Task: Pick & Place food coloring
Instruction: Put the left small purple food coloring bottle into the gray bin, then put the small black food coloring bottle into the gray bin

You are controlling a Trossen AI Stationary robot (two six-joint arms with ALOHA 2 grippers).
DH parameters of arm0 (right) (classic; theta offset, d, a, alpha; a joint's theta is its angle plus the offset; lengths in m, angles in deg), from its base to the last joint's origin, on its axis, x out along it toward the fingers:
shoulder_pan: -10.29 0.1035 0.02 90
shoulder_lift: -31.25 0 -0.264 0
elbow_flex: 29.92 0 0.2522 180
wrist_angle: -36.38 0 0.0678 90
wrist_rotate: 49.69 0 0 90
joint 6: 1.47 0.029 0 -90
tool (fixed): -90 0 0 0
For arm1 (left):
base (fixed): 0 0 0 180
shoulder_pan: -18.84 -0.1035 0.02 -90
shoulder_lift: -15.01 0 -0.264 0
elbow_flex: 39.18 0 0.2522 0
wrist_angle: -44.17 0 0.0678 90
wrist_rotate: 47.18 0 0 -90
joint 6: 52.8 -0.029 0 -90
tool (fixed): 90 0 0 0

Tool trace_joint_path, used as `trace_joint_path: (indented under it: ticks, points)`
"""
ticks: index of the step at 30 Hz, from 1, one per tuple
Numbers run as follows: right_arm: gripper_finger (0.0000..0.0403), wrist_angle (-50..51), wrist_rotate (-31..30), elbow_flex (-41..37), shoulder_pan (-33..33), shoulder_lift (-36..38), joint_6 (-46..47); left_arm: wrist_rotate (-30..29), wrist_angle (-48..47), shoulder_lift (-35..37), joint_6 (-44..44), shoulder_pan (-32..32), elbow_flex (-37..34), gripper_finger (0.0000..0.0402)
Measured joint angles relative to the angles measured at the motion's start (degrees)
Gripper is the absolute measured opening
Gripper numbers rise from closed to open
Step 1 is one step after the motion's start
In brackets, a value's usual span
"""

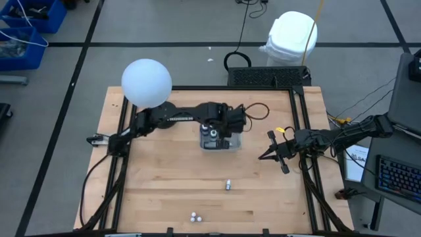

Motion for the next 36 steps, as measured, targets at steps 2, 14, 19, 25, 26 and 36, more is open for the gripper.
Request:
trace_joint_path:
  ticks: [2,14,19,25,26,36]
  points:
    - [0.0,0.73,0.0,0.0,0.0,-0.01,-0.73,1.65,2.12,0.09,-1.29,-0.31,-2.89,0.0042]
    - [0.0,0.98,0.0,0.0,0.0,0.01,-1.84,-0.54,9.95,-0.06,-3.62,-0.93,-11.47,0.0006]
    - [0.0,0.82,0.0,0.0,0.0,0.01,-1.86,-3.48,8.14,1.49,-3.33,0.36,-7.53,0.0047]
    - [0.0,1.02,0.0,0.0,0.0,-0.03,-1.86,-2.32,-5.22,6.94,7.44,7.83,0.64,0.0075]
    - [0.0,1.21,0.0,0.0,0.0,-0.02,-1.86,-2.32,-8.0,7.65,9.8,9.69,1.49,0.0075]
    - [0.0,0.86,0.02,0.0,0.0,-0.01,-1.7,-5.5,-18.25,11.14,35.25,33.17,-2.69,0.0077]
